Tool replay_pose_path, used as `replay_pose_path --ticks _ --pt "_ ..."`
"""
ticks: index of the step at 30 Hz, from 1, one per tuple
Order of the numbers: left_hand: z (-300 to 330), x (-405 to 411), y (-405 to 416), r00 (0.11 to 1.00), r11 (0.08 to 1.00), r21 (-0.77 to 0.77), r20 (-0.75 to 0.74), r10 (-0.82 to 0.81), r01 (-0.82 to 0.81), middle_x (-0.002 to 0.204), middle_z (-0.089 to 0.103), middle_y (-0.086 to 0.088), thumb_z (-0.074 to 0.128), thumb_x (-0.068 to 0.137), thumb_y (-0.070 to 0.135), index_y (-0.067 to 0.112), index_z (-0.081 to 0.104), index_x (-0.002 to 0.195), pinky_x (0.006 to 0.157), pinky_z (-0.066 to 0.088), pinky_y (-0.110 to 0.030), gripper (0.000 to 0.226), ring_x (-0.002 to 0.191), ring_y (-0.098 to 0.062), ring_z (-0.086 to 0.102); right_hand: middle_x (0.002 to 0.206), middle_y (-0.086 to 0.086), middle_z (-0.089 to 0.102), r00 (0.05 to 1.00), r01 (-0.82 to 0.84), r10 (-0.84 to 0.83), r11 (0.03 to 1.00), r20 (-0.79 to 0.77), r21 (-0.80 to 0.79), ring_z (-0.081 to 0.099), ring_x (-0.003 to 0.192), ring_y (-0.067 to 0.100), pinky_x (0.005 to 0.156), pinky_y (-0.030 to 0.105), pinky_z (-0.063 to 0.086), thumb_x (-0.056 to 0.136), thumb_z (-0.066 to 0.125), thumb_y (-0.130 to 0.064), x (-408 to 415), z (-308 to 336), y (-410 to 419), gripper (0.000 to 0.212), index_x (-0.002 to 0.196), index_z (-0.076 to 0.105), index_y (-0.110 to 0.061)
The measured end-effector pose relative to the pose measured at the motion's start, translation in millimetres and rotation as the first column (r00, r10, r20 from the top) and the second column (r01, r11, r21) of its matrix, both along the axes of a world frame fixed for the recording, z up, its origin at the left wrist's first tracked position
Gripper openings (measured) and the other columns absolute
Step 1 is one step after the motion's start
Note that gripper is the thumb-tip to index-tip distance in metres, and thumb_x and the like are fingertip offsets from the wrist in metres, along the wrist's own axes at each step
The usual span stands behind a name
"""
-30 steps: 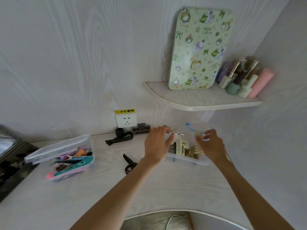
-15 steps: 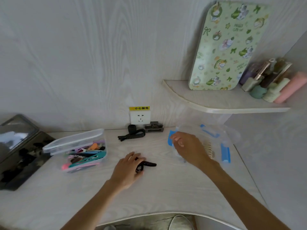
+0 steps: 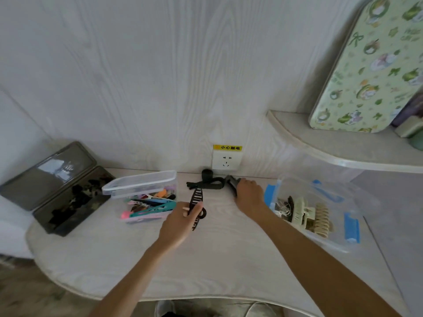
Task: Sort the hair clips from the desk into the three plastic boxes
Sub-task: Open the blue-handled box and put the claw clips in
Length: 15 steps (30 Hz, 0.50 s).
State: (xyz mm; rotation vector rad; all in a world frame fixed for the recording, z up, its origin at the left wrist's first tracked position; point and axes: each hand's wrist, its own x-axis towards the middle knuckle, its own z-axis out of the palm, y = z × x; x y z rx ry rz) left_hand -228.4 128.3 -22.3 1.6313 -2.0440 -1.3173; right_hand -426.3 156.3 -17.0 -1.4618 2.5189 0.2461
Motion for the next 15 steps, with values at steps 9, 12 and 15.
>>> replay_pose_path --ticks 9,12,15 --pt "34.4 -63.5 -12.2 0.966 0.993 0.104 -0.245 0.083 -0.059 0.078 0.063 -0.007 0.045 0.091 0.049 0.019 0.052 0.069 0.091 0.048 -0.046 0.038 0.086 -0.027 0.060 0.124 0.014 0.053 0.954 -0.084 0.063 0.995 0.294 0.060 0.052 0.113 0.029 0.087 0.034 0.042 0.086 0.056 -0.022 38.8 13.6 74.6 0.050 0.130 0.036 -0.007" --pt "42.1 -89.0 -4.4 0.977 1.000 0.017 -0.215 0.005 -0.001 0.082 0.066 -0.018 0.043 0.091 0.054 0.010 0.054 0.071 0.086 0.049 -0.045 0.049 0.085 -0.033 0.063 0.114 0.011 0.060 0.915 0.015 0.016 0.997 0.404 -0.073 0.058 0.104 0.028 0.078 0.031 0.044 0.082 0.060 -0.031 23.0 46.6 104.7 0.047 0.121 0.045 -0.010" --pt "50.7 -115.8 7.2 0.977 0.999 -0.003 -0.208 -0.034 0.034 0.071 0.058 -0.008 0.042 0.091 0.055 0.014 0.048 0.064 0.080 0.048 -0.040 0.050 0.082 -0.031 0.059 0.106 0.002 0.063 0.864 0.240 -0.084 0.936 0.497 -0.259 0.060 0.095 0.019 0.075 0.025 0.045 0.078 0.065 -0.031 -5.6 83.2 146.0 0.044 0.118 0.051 -0.017"
